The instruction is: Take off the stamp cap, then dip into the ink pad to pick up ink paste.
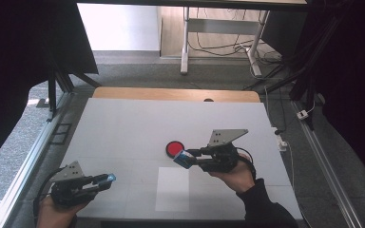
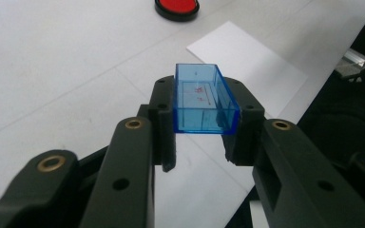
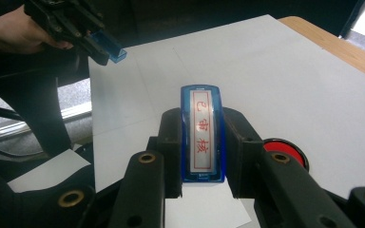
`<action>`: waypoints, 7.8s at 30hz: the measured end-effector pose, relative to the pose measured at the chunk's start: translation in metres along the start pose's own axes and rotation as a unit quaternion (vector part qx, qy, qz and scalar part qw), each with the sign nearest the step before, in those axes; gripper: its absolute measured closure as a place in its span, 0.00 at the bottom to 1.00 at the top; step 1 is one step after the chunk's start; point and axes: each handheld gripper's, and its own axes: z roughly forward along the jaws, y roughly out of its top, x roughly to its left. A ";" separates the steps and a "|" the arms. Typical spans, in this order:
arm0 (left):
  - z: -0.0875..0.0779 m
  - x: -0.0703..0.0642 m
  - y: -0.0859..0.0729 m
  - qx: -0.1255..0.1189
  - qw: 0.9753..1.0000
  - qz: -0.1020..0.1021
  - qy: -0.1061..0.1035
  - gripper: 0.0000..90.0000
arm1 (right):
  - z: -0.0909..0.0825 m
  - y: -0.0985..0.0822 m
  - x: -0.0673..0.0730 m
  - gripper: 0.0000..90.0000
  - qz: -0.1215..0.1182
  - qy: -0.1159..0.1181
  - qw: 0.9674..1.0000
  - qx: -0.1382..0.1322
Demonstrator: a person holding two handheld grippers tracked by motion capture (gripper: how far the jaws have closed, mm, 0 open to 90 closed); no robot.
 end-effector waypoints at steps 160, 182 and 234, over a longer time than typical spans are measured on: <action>0.006 0.005 -0.008 0.032 0.999 -0.024 -0.006 0.76 | 0.130 -0.021 -0.086 0.80 0.065 -0.126 0.978 0.154; 0.005 0.005 -0.009 0.028 0.999 -0.023 -0.008 0.76 | 0.113 -0.006 -0.080 0.79 0.058 -0.117 0.984 0.119; 0.005 0.005 -0.009 0.031 0.999 -0.025 -0.011 0.76 | 0.137 -0.016 -0.073 0.80 0.044 -0.136 0.975 0.171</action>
